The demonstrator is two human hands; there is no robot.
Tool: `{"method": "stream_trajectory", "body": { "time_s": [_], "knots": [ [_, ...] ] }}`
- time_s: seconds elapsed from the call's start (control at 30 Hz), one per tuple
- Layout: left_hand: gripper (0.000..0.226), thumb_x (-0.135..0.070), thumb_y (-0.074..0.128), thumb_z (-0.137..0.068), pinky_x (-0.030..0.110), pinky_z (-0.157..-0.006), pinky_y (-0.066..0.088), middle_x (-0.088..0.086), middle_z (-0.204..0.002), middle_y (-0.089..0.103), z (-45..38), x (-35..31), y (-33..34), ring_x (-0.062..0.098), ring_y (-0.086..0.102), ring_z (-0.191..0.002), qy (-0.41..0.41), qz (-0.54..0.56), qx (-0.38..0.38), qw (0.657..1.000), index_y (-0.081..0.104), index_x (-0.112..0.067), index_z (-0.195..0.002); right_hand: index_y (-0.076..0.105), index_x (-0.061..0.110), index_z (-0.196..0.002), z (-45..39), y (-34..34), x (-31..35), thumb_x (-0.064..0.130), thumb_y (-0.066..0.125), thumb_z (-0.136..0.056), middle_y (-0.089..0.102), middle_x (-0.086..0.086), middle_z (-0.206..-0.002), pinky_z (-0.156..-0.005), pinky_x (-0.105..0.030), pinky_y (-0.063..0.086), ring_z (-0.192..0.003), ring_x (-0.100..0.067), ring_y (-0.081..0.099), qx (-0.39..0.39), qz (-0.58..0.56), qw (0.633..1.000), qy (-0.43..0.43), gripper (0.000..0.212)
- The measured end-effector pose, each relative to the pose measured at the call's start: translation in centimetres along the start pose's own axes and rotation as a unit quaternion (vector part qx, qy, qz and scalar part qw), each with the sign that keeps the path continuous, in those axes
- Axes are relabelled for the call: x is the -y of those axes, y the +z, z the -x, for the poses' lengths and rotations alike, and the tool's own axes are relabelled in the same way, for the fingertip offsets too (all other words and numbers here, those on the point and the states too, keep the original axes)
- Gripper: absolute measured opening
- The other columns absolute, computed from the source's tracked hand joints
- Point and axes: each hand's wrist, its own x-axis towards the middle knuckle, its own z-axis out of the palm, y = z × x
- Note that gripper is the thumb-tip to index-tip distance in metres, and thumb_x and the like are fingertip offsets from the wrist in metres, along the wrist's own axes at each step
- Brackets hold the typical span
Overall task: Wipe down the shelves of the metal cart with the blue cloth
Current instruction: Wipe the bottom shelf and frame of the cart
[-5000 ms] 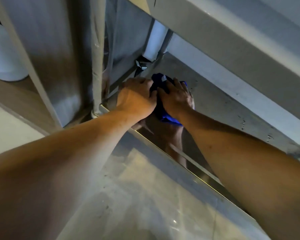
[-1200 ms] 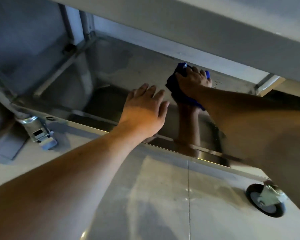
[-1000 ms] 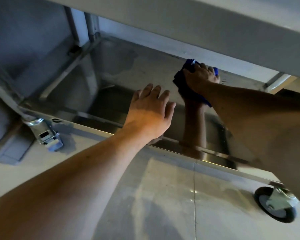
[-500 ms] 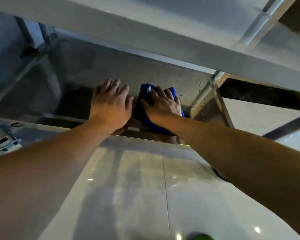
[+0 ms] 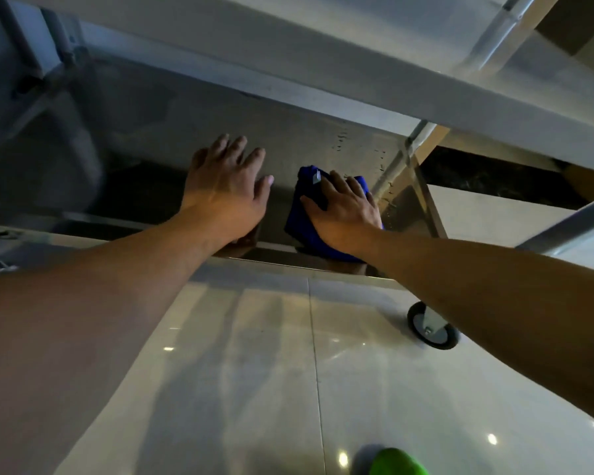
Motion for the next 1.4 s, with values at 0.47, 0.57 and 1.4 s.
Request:
{"method": "stream_trajectory", "body": {
  "time_s": [0.47, 0.57, 1.4],
  "knots": [
    [0.052, -0.044, 0.035, -0.100, 0.052, -0.115, 0.024, 0.012, -0.155, 0.038, 1.1, -5.2, 3.0, 0.032, 0.030, -0.145, 0.137, 0.015, -0.040, 0.990, 0.039, -0.020, -0.146, 0.045, 0.029, -0.146, -15.0, -0.8, -3.4, 0.063, 0.031, -0.095, 0.043, -0.006, -0.153, -0.113, -0.051, 0.023, -0.139, -0.031, 0.035, -0.015, -0.029, 0.989, 0.144, 0.063],
    [0.050, -0.043, 0.037, -0.099, 0.053, -0.115, 0.026, 0.012, -0.154, 0.040, 0.9, -5.4, 3.1, 0.032, 0.031, -0.144, 0.141, 0.012, -0.038, 0.989, 0.041, -0.019, -0.143, 0.045, 0.030, -0.146, -15.8, -0.7, -3.6, 0.063, 0.031, -0.095, 0.044, -0.007, -0.152, -0.112, -0.049, 0.022, -0.137, -0.032, 0.037, -0.022, -0.034, 0.988, 0.149, 0.062],
    [0.059, -0.055, 0.028, -0.099, 0.052, -0.115, 0.021, 0.008, -0.159, 0.029, 0.1, -5.3, 3.2, 0.032, 0.021, -0.147, 0.078, 0.053, 0.025, 0.995, 0.030, -0.026, -0.150, 0.030, 0.033, -0.153, 3.7, 0.5, -2.0, 0.069, 0.021, -0.092, 0.022, 0.001, -0.165, -0.119, -0.058, 0.009, -0.151, -0.028, 0.013, -0.012, -0.020, 0.992, 0.123, 0.071]
  ]
}}
